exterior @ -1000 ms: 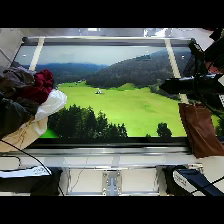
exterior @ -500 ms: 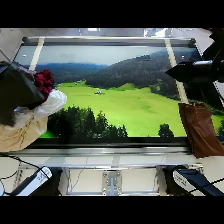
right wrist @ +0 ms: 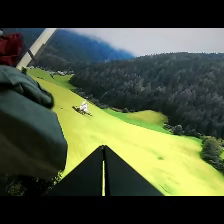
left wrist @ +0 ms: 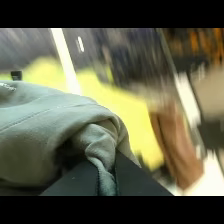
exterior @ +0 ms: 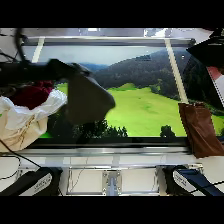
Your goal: Fold the shirts.
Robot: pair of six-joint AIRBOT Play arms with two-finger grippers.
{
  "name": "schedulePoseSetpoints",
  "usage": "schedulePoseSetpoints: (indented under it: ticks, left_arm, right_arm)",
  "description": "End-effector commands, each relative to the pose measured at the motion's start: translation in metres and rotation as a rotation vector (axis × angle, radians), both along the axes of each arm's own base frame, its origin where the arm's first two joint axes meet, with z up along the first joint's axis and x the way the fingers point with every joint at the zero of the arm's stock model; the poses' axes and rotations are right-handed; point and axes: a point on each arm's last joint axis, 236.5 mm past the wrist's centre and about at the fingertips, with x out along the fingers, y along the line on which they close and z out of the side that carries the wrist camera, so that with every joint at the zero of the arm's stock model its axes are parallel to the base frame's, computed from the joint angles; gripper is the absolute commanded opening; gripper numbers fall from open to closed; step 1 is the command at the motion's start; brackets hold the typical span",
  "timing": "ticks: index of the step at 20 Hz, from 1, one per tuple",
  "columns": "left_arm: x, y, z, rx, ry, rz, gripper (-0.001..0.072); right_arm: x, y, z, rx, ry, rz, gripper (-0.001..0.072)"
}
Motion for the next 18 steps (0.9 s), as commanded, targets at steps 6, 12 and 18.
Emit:
schedulePoseSetpoints:
  ticks: [6,12,18]
  left_arm:
    - [0.059,-0.059,-0.085,0.061,0.037,0.032,0.0675]
    - [0.116,0.097,-0.112,0.064,0.135,0.331,0.0673]
    - [0.102,0.112,-0.221,0.155,0.316,0.139,0.0647]
  right_arm:
    - [0.005,-0.067,-0.035,-0.227,0.109,-0.198,0.0304]
    - [0.003,-0.112,-0.109,-0.358,0.356,-0.33,0.0346]
    - [-0.02,-0.007,-0.288,0.034,0.794,-0.088,0.0346]
